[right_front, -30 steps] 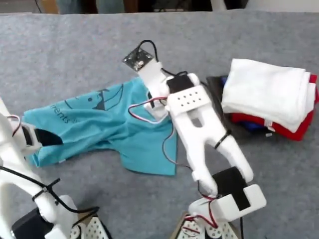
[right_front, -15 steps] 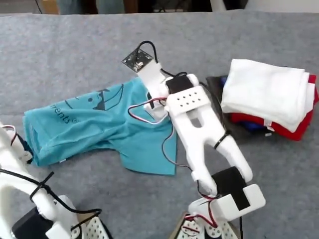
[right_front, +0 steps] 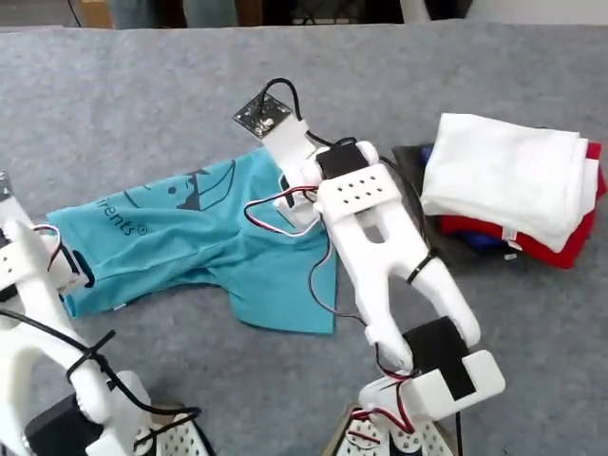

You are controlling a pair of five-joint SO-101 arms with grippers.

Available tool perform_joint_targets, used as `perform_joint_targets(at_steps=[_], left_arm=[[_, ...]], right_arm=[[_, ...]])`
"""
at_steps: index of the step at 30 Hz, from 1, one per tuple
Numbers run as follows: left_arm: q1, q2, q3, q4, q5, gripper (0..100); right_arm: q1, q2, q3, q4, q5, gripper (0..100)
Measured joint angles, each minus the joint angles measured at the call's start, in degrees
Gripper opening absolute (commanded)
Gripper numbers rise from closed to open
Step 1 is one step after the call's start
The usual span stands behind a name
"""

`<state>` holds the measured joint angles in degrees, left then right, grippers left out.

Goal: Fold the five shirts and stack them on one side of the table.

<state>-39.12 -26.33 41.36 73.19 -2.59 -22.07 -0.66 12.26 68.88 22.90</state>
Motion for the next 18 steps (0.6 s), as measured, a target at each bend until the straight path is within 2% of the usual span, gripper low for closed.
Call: perform_joint_targets(at_steps=[8,12,18], left_arm=[[0.1,0.0,4.0,-4.9,0.0,18],[0.1,0.5,7.4,-9.0,2.3,18],[0.1,4.7,7.4,-10.6,3.2,18]], right_arm=[[0.0,0.0,0.0,0.0,0.0,1.4],[0.0,0.0,0.0,0.0,0.0,1.4],[0.0,0.0,0.0,0.0,0.0,1.4]])
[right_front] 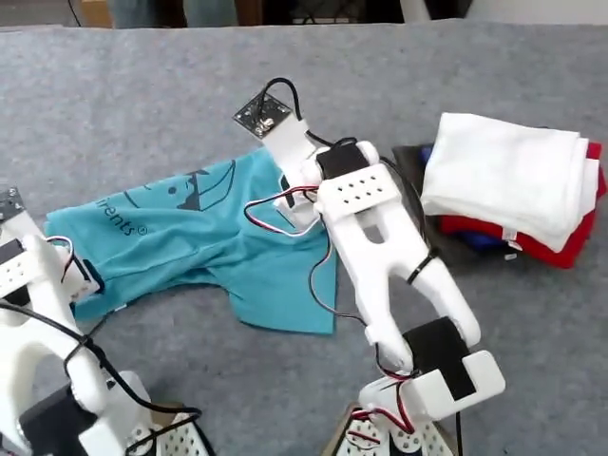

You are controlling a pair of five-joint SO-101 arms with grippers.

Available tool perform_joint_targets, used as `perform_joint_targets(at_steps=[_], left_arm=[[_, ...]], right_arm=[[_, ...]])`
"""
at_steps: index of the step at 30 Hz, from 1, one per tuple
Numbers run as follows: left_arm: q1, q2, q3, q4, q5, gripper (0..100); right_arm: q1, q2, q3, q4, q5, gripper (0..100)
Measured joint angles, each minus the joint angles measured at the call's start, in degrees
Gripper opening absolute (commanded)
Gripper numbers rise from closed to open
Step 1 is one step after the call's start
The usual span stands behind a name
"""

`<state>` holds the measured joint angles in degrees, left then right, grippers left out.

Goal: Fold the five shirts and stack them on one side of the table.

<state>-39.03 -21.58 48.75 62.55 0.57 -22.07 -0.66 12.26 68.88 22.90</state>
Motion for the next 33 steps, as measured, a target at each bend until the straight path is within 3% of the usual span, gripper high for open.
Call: perform_joint_targets(at_steps=[14,20,33], left_arm=[[0.0,16.2,-8.1,-0.1,0.1,18],[0.5,16.9,-8.6,-0.1,0.1,10],[4.6,17.1,-10.3,1.1,0.1,9]], right_arm=[[0.0,0.0,0.0,0.0,0.0,1.4],[0.0,0.0,0.0,0.0,0.0,1.4],[0.0,0.0,0.0,0.0,0.0,1.4]])
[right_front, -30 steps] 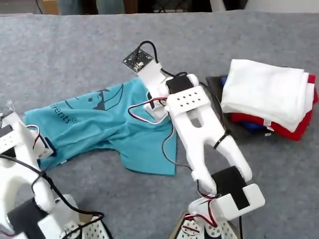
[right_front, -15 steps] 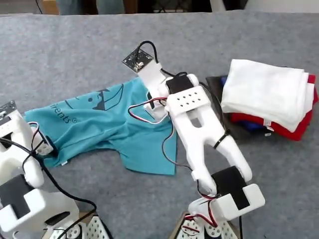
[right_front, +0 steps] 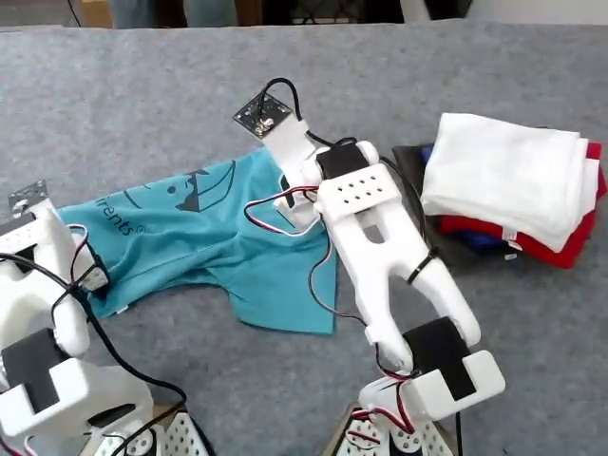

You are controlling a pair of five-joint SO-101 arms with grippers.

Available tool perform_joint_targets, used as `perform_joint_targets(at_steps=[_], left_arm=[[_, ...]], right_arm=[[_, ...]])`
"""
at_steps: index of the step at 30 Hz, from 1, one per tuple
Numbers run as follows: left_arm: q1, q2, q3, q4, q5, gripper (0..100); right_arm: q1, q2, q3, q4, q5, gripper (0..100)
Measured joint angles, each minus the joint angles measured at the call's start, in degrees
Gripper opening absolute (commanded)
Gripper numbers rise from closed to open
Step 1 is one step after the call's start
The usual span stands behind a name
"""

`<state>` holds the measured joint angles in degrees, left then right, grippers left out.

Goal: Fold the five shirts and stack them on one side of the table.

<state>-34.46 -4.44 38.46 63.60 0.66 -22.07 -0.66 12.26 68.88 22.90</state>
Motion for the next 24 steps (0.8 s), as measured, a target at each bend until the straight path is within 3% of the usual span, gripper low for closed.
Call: perform_joint_targets(at_steps=[6,14,24], left_arm=[[0.0,-1.7,-2.8,4.2,0.0,3],[2.7,-13.4,-3.4,6.6,-2.5,3],[4.1,-14.2,-3.3,6.6,-2.7,3]], right_arm=[[0.0,0.0,0.0,0.0,0.0,1.4],[0.0,0.0,0.0,0.0,0.0,1.4],[0.0,0.0,0.0,-0.3,0.0,1.4]])
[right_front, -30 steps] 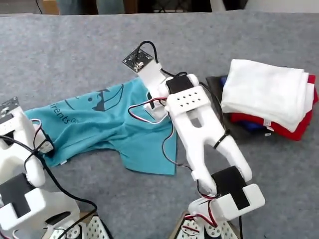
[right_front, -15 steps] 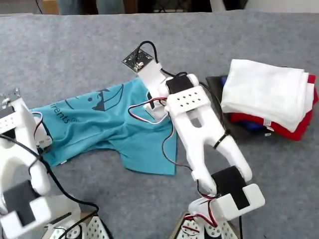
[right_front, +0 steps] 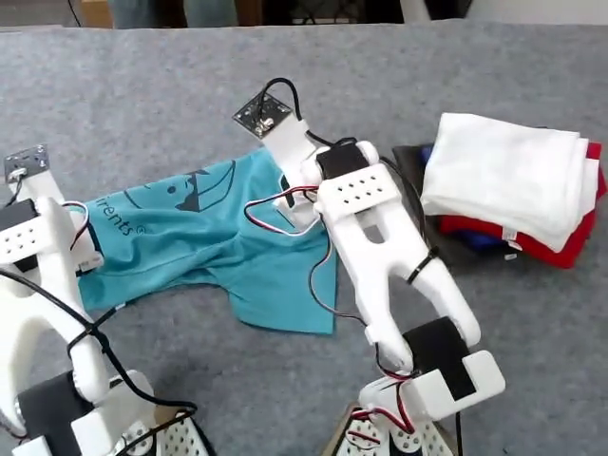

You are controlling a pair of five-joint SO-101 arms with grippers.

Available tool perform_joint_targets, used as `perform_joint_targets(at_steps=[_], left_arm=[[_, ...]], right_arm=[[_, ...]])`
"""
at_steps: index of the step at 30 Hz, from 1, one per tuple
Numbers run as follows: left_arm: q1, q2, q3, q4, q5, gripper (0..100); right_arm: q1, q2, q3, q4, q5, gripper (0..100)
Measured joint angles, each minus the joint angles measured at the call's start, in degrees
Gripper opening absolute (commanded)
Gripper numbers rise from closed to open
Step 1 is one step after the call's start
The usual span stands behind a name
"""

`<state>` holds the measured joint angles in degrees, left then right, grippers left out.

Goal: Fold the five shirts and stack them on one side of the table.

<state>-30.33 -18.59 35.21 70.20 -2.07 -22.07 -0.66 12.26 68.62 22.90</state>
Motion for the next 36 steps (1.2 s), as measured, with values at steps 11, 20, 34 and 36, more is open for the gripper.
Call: perform_joint_targets(at_steps=[11,20,34,36], left_arm=[[0.1,-0.1,3.4,-0.2,-0.4,4],[0.1,0.7,10.8,-9.5,-0.4,21],[0.1,5.3,11.3,-12.0,-0.4,3],[0.1,5.3,11.3,-11.9,-0.4,5]], right_arm=[[0.0,0.0,0.0,0.0,0.0,1.4],[0.0,0.0,0.0,0.0,0.0,1.4],[0.0,0.0,0.0,0.0,0.0,1.4],[0.0,0.0,0.0,0.0,0.0,1.4]])
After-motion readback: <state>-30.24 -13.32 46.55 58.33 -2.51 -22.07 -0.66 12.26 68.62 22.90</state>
